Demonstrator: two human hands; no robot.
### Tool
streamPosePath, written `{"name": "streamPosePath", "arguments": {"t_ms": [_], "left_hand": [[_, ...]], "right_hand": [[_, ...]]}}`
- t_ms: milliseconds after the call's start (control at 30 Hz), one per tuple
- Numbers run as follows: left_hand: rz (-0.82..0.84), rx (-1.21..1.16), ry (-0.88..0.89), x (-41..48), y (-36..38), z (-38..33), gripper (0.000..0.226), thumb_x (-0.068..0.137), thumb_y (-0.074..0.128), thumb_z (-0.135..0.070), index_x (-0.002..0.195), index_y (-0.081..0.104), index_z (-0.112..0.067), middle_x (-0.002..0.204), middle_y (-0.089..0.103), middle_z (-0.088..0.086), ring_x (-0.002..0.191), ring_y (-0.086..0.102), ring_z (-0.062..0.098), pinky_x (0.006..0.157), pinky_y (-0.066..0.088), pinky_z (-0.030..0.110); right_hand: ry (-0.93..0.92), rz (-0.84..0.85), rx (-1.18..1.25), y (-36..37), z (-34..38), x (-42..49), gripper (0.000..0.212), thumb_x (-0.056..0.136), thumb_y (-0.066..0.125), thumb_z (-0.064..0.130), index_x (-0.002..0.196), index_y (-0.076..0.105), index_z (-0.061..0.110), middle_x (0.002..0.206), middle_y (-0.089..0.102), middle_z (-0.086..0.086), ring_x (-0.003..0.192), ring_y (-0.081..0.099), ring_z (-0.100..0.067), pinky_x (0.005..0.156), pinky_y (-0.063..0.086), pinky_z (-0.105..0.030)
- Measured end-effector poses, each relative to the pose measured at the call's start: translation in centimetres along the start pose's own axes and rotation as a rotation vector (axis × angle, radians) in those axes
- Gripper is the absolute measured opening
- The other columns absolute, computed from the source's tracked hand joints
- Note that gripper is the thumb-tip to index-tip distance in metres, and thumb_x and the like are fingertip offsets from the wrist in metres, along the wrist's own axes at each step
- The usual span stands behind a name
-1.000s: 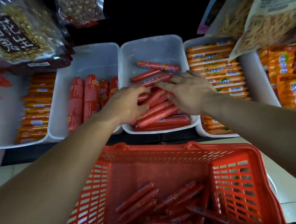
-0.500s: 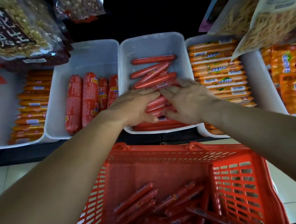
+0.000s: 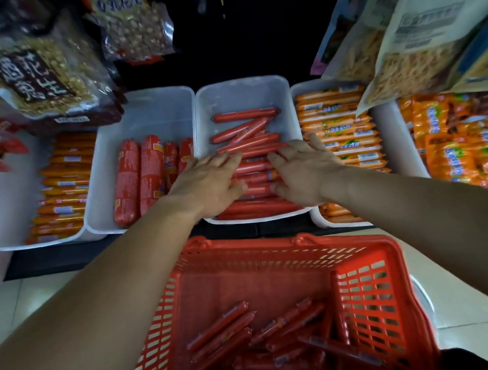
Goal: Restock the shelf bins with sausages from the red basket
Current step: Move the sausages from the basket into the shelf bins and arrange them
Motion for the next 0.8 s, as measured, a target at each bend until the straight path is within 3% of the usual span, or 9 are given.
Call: {"name": "streamPosePath", "arguments": {"t_ms": [100, 267, 367, 467, 633, 733, 800], "left_hand": [[-0.024, -0.126, -0.047, -4.5, -1.9, -0.8, 0.071, 0.098, 0.036, -0.06, 0.158, 0.009, -0.031, 0.166, 0.011, -0.004, 0.152, 0.012, 0.021, 0.123, 0.013, 0.039], [-0.105, -0.254, -0.171, -13.0, -3.5, -1.3, 0.061, 0.097, 0.049, -0.048, 0.152, 0.033, -0.028, 0.156, 0.038, 0.001, 0.139, 0.038, 0.023, 0.109, 0.034, 0.036], [-0.113, -0.337, -0.232, -17.5, -1.3, -1.8, 0.049, 0.095, 0.053, -0.044, 0.14, 0.05, -0.026, 0.145, 0.049, -0.001, 0.131, 0.048, 0.02, 0.105, 0.038, 0.032], [-0.038, -0.38, -0.232, -20.5, 3.3, -3.1, 0.042, 0.092, 0.057, -0.043, 0.129, 0.057, -0.024, 0.133, 0.056, -0.001, 0.125, 0.053, 0.019, 0.103, 0.04, 0.029], [0.211, -0.404, -0.3, -23.4, 12.7, -4.4, 0.061, 0.087, 0.057, -0.058, 0.133, 0.051, -0.019, 0.138, 0.054, 0.007, 0.126, 0.054, 0.028, 0.1, 0.042, 0.032], [0.298, -0.449, -0.303, -24.0, 16.8, -4.3, 0.063, 0.087, 0.066, -0.047, 0.14, 0.046, -0.02, 0.138, 0.056, 0.0, 0.127, 0.052, 0.027, 0.096, 0.039, 0.028], [0.338, -0.436, -0.319, -23.8, 19.3, -3.8, 0.071, 0.083, 0.069, -0.05, 0.143, 0.042, -0.022, 0.144, 0.052, 0.008, 0.13, 0.05, 0.029, 0.099, 0.039, 0.03]], "right_hand": [[-0.054, -0.009, -0.014, -2.9, 0.4, -3.4, 0.066, 0.096, 0.038, 0.056, 0.151, 0.031, 0.02, 0.153, 0.037, -0.008, 0.145, 0.024, -0.031, 0.121, 0.009, -0.051], [-0.06, 0.009, 0.051, -6.1, 2.1, -9.3, 0.062, 0.097, 0.043, 0.05, 0.15, 0.034, 0.02, 0.148, 0.039, -0.01, 0.135, 0.038, -0.032, 0.107, 0.037, -0.044], [-0.059, -0.056, 0.157, -5.2, 4.8, -13.1, 0.057, 0.096, 0.045, 0.046, 0.146, 0.04, 0.019, 0.148, 0.041, -0.01, 0.132, 0.045, -0.033, 0.104, 0.043, -0.043], [-0.085, -0.06, 0.201, -1.0, 7.6, -16.1, 0.046, 0.094, 0.046, 0.042, 0.134, 0.05, 0.019, 0.135, 0.051, -0.009, 0.127, 0.051, -0.031, 0.099, 0.045, -0.041], [-0.025, 0.248, 0.223, 10.8, 9.6, -18.2, 0.05, 0.088, 0.054, 0.043, 0.131, 0.054, 0.019, 0.137, 0.054, -0.011, 0.125, 0.056, -0.033, 0.1, 0.049, -0.04], [0.047, 0.366, 0.261, 16.4, 9.8, -18.4, 0.049, 0.09, 0.052, 0.043, 0.134, 0.056, 0.021, 0.14, 0.057, -0.012, 0.126, 0.057, -0.031, 0.102, 0.049, -0.04], [0.077, 0.458, 0.239, 19.2, 10.4, -18.4, 0.051, 0.09, 0.053, 0.038, 0.137, 0.052, 0.019, 0.14, 0.057, -0.014, 0.125, 0.058, -0.032, 0.102, 0.049, -0.042]]}}
Point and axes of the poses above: each hand's wrist, its own x-axis towards the middle knuckle, its own y-axis out of the palm, z = x × y, the point moved 7 cm from there along x, towards the middle knuckle
